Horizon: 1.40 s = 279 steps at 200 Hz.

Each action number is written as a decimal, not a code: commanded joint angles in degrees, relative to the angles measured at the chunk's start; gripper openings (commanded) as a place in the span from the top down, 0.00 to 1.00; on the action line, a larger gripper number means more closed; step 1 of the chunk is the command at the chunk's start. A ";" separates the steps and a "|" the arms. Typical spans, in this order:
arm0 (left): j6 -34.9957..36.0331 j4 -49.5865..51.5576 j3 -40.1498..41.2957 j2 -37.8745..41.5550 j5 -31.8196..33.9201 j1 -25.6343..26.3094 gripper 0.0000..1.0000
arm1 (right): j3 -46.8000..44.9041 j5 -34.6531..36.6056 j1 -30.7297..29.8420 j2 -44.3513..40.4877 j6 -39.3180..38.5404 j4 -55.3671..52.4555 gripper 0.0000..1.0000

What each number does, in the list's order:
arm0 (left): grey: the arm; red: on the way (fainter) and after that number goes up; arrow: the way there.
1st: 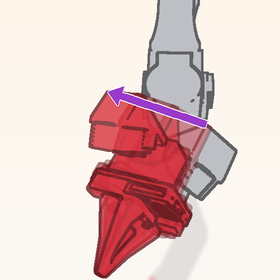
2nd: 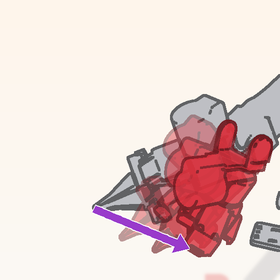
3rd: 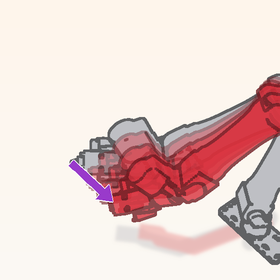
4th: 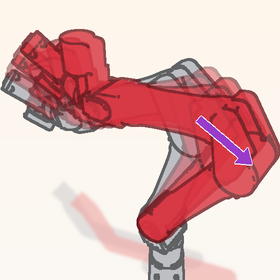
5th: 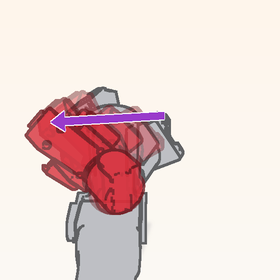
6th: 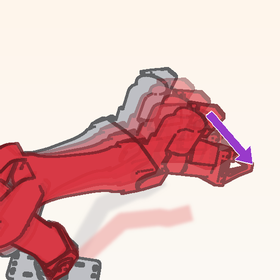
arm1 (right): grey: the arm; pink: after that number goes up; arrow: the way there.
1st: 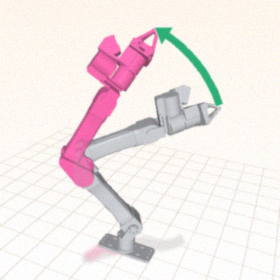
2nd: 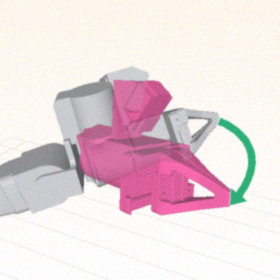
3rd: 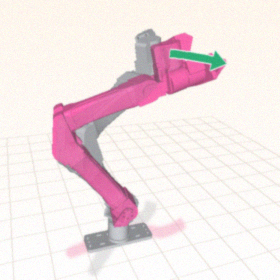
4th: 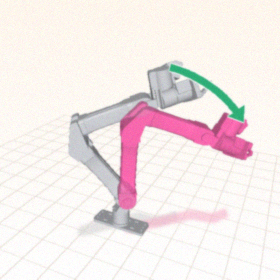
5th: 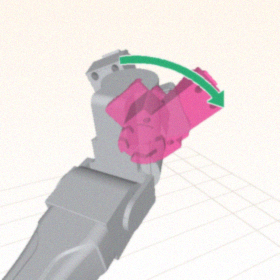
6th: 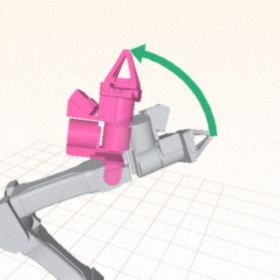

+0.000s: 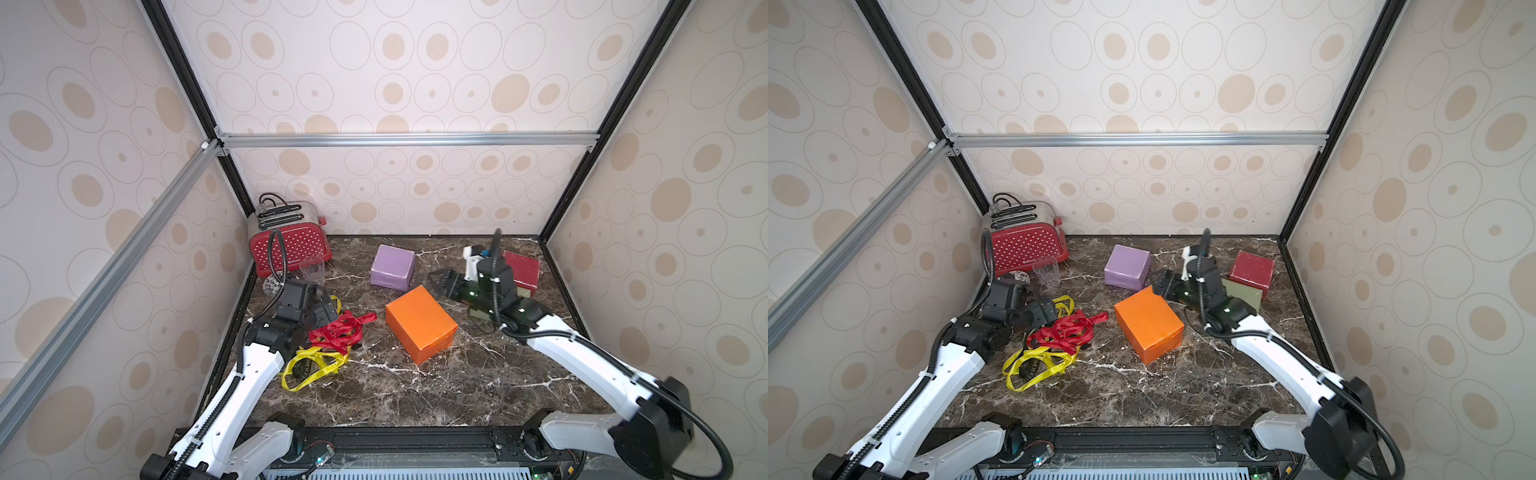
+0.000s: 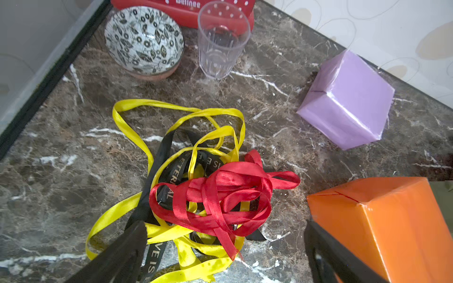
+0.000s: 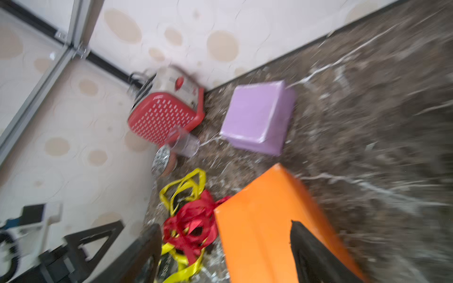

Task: Untie the ribbon bows on the gift boxes
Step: Place the ribbon at the center of the board, then reset both arms

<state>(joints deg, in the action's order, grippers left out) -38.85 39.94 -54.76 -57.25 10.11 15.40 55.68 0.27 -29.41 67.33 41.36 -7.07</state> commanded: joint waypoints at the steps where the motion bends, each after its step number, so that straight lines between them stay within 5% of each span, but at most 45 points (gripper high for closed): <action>1: 4.08 2.78 -4.63 0.39 4.95 -0.42 0.01 | -5.35 14.32 4.78 -6.22 -5.51 -4.53 0.11; 56: 7.86 -16.45 -1.72 5.79 14.18 -2.09 0.01 | -15.40 28.47 18.63 -13.57 -4.48 -5.53 0.00; 91: 13.94 -32.04 5.97 3.51 26.34 -5.46 0.01 | -23.33 31.66 19.96 -12.96 -10.07 8.24 0.00; 129: 15.30 -46.22 16.43 -2.62 17.13 -14.61 0.01 | -31.41 25.46 20.00 -5.90 -30.31 31.29 0.00; 144: 16.67 -50.81 18.72 -5.63 18.75 -16.28 0.01 | -33.68 21.98 20.00 -2.27 -38.69 39.10 0.00; 168: 17.45 -55.59 20.67 -10.48 17.15 -19.88 0.01 | -34.89 24.46 19.99 2.11 -42.75 43.30 0.00; 192: 20.49 -61.43 22.68 -15.67 15.96 -20.89 0.01 | -36.30 17.72 19.96 4.66 -49.31 45.62 0.00; 279: 29.10 -82.32 31.11 -22.99 3.85 -20.68 0.01 | -37.48 9.16 24.38 6.51 -48.66 48.68 0.00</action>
<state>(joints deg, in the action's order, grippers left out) -14.72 -31.20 -25.45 -79.57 20.05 -5.80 19.35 13.37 -6.52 75.44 -6.94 38.98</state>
